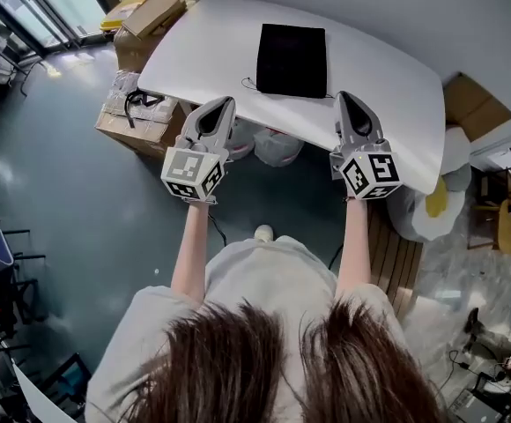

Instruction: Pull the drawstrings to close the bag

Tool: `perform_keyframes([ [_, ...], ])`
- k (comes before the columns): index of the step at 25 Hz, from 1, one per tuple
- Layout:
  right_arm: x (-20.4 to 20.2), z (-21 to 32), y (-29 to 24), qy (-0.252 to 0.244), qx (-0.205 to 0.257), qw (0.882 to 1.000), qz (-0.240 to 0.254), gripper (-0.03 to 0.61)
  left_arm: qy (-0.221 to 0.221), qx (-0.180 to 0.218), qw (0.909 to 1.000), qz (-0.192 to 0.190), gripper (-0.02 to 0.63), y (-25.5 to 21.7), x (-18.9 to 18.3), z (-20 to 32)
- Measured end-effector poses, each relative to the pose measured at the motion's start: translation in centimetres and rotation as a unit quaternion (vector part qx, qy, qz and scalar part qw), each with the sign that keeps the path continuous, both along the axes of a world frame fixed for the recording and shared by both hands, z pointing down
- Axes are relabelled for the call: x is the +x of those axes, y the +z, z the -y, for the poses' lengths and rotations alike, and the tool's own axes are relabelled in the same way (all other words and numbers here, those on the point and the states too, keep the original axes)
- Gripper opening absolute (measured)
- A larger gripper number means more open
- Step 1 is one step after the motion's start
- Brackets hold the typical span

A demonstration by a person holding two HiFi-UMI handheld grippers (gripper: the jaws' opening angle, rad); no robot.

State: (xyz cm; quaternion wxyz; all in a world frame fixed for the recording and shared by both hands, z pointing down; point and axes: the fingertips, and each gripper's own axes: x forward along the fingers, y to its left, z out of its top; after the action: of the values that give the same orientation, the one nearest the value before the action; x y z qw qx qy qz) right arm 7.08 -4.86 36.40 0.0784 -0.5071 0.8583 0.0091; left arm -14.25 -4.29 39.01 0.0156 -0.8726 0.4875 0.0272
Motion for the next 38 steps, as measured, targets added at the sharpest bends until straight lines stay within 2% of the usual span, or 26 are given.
perform_keyframes([
  [12, 0.8, 4.5, 1.4, 0.03, -0.021, 0.999, -0.022, 0.012, 0.03, -0.001, 0.9993, 0.022, -0.008, 0.9, 1.4, 4.7],
  [21, 2.2, 8.5, 1.9, 0.006, -0.022, 0.999, -0.025, 0.012, 0.024, -0.001, 0.9992, 0.032, -0.008, 1.5, 2.8, 8.5],
  [26, 3.6, 11.0, 3.3, -0.015, -0.042, 0.998, -0.035, 0.012, 0.025, -0.004, 0.9988, 0.042, -0.008, 1.7, 3.8, 11.3],
  [32, 5.5, 14.5, 4.6, -0.031, -0.065, 0.997, -0.039, 0.012, 0.019, -0.029, 0.9979, 0.054, -0.008, 2.9, 5.0, 14.1],
  [38, 5.3, 17.1, 6.0, -0.065, -0.093, 0.992, -0.046, 0.012, 0.006, -0.074, 0.9949, 0.069, -0.008, 5.5, 4.6, 16.2],
])
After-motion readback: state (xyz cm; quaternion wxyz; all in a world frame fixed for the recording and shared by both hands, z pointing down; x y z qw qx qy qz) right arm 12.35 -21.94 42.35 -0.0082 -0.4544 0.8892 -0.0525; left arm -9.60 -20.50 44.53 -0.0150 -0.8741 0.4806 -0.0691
